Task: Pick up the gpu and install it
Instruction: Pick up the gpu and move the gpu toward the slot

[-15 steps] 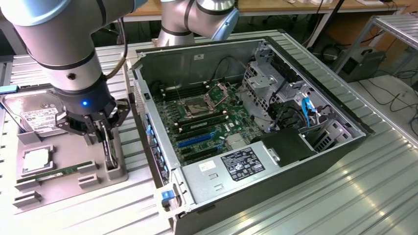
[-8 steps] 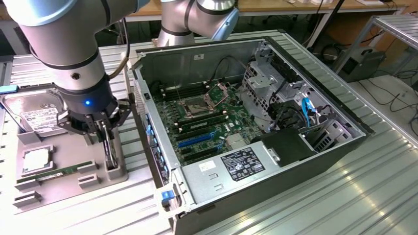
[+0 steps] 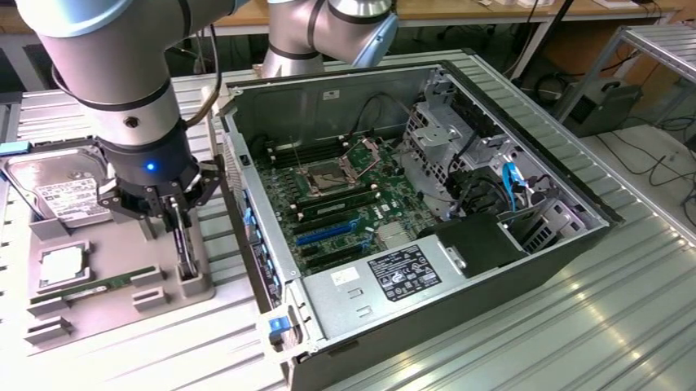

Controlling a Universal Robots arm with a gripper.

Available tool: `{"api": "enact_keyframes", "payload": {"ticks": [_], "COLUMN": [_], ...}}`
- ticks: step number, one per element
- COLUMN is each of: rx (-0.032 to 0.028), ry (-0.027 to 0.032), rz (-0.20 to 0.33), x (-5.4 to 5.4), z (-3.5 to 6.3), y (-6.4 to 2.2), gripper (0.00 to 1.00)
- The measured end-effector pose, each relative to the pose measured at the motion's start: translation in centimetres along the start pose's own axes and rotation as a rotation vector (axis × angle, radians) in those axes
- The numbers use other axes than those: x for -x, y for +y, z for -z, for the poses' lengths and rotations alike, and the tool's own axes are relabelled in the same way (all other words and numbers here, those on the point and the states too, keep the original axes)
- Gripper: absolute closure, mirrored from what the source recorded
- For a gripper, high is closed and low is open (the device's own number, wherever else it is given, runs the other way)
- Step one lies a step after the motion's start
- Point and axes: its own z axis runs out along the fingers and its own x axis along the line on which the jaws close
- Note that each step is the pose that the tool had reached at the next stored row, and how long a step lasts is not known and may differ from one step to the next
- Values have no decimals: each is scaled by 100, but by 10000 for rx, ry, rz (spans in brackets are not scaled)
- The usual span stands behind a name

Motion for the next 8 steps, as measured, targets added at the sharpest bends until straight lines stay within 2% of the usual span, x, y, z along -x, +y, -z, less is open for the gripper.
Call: {"api": "enact_keyframes", "payload": {"ticks": [8], "rx": [2], "ry": [70], "rz": [22], "x": [16], "z": [127], "y": [6], "gripper": [74]}}
